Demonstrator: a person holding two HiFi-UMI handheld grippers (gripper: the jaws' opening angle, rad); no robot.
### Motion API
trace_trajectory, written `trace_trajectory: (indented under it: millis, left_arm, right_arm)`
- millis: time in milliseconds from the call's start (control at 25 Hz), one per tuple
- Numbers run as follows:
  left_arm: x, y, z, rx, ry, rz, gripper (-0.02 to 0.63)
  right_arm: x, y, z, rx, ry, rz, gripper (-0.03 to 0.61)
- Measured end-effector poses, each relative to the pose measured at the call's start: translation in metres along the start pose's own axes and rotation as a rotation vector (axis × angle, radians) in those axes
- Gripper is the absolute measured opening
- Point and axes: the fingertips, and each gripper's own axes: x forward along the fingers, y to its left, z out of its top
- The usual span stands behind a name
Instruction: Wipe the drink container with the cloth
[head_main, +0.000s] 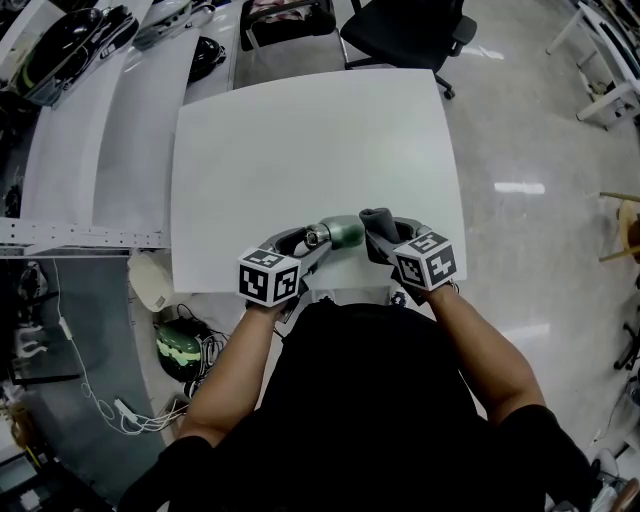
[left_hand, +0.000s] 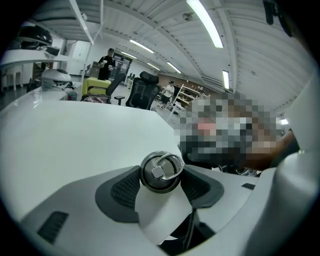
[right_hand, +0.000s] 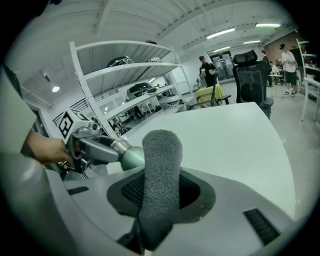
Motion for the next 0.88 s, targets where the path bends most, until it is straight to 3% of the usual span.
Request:
trace_trajectory:
  millis: [320,520,880]
  left_arm:
    - [-0.001,0.012,-0.005,-0.221,-0.029,-0.012,0.262]
    - [-0.001,0.013,-0.01,-0.341,-0.022,-0.031,0.262]
    - [-0.003,0.013,-0.002,-0.378,-0.047,-0.036,0.261]
  right_arm:
    - [-0.003,0.076,0.024,0.014,-0.141,0.206,0.106]
    - [0.015,0.093,0.025,-0.04,-0.142,0.209,0.107]
    - [0.021,0.084,0.019,-0.059,-0.129,0.161,0.107]
